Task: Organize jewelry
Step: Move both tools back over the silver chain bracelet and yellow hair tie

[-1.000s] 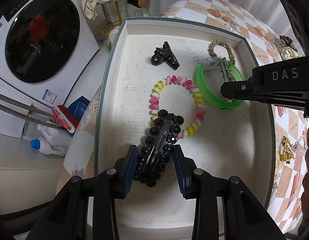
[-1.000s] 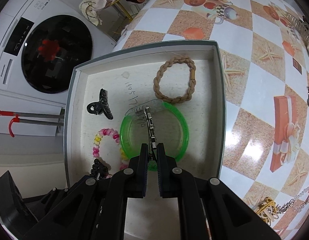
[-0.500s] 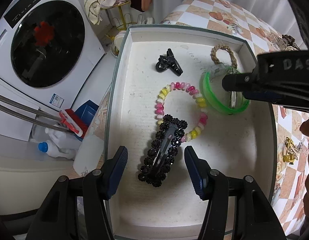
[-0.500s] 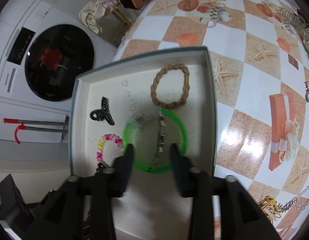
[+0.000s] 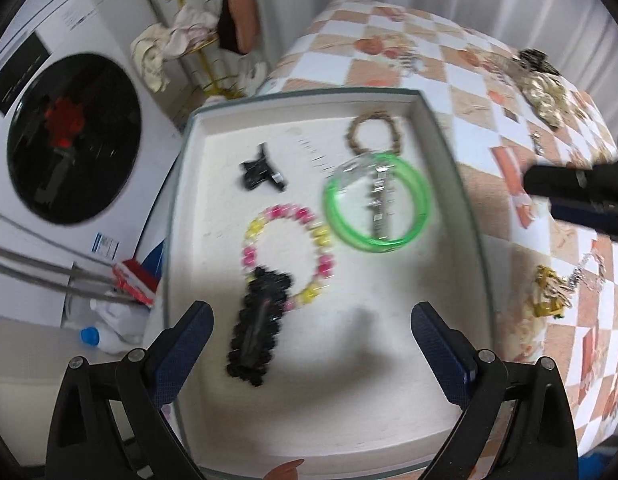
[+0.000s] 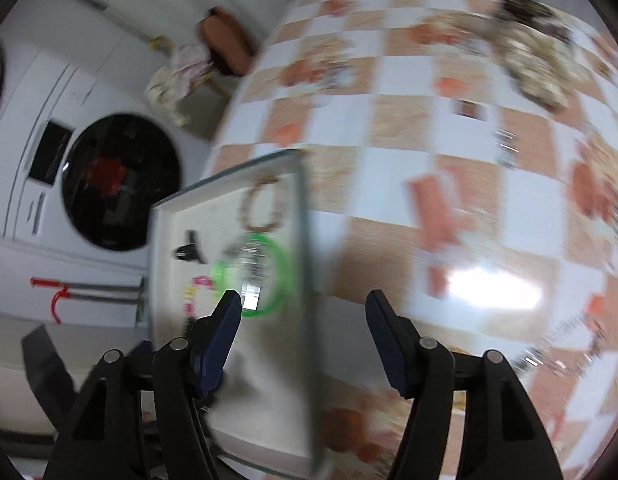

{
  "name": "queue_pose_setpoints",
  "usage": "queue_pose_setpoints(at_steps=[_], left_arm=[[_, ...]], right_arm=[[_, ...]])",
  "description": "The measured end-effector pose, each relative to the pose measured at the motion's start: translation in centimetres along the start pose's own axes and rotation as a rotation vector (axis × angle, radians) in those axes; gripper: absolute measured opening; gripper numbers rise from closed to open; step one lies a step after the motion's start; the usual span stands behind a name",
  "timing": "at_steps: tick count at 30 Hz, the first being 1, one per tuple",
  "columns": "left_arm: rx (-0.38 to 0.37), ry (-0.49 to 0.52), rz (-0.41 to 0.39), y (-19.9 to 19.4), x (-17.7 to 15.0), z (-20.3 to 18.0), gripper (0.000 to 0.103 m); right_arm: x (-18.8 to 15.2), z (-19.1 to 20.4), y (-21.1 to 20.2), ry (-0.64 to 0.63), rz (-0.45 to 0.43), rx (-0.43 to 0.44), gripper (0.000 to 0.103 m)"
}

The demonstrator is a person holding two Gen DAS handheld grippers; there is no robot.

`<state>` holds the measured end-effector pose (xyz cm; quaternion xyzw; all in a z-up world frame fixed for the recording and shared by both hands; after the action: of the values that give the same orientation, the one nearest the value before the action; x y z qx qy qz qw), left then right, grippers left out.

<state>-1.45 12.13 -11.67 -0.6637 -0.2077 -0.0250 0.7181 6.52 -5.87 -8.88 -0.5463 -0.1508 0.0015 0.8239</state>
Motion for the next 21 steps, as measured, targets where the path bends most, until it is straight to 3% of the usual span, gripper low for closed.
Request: queue_pose_setpoints(at_steps=[13,21], left_arm=[[-0.083,0.135,0.001,-0.9,-0.5,-6.7,0.102],[-0.109,0.213,-0.002,-1.3,-1.0,-9.9,0.102]], right_arm=[[-8.5,-13.1,-4.2,0.351,0.015,-0.235,0.068],[-10.5,-16.3,-4.0,0.495,-0.011,-0.248,0.068]])
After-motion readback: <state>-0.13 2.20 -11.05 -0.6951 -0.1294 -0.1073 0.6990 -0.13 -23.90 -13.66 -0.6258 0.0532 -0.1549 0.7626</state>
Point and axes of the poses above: each gripper's, at about its wrist camera, not at the fingertips, and y roughly the way its jaws point, z to its left, x to its top, the point moved 1 cm from there along y, roughly the way its jaws point, and after that the axes turned 10 degrees about -y, right-handed, at the moved point
